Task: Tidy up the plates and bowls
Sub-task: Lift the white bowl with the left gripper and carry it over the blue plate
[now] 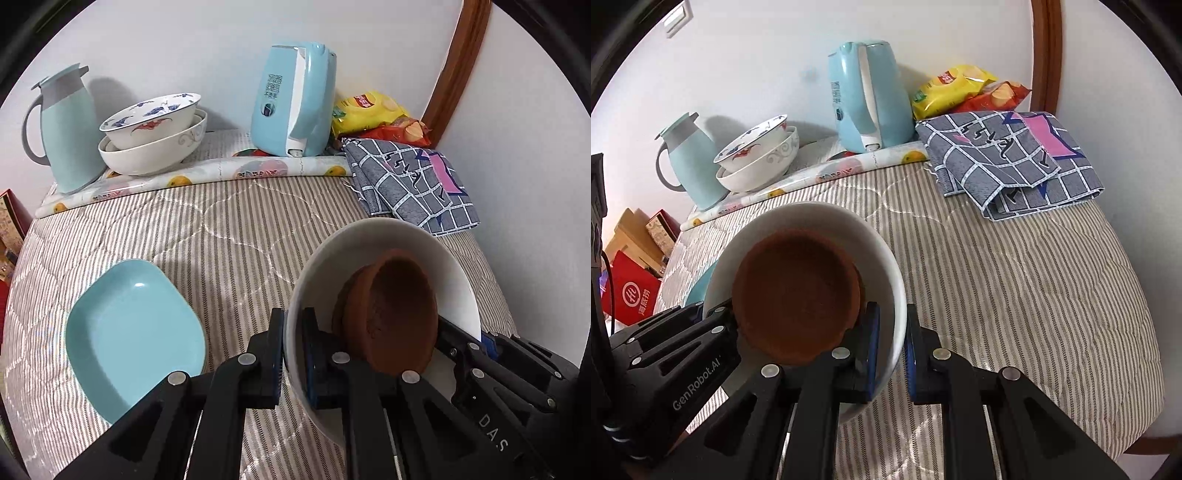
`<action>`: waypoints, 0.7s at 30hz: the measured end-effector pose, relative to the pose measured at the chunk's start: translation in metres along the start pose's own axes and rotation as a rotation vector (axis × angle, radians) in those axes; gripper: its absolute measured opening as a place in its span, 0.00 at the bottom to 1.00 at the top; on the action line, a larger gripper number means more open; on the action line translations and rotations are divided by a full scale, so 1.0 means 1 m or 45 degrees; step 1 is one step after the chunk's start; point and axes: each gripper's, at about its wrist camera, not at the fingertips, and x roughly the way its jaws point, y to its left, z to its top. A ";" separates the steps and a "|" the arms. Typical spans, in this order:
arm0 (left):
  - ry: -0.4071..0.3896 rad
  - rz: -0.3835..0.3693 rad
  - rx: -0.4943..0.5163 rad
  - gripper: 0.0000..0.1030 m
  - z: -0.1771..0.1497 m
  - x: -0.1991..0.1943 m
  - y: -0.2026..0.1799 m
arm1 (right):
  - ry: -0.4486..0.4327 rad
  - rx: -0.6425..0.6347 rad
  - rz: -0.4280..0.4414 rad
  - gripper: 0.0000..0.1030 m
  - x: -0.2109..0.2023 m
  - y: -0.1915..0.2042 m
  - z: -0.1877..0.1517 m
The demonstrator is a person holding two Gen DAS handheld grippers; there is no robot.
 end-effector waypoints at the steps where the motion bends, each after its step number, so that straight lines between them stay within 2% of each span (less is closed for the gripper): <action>1: -0.002 0.002 -0.001 0.09 0.001 -0.001 0.001 | -0.002 -0.002 0.000 0.12 0.000 0.001 0.000; 21: -0.040 0.035 -0.051 0.10 0.003 -0.018 0.036 | -0.017 -0.066 0.038 0.12 -0.002 0.038 0.006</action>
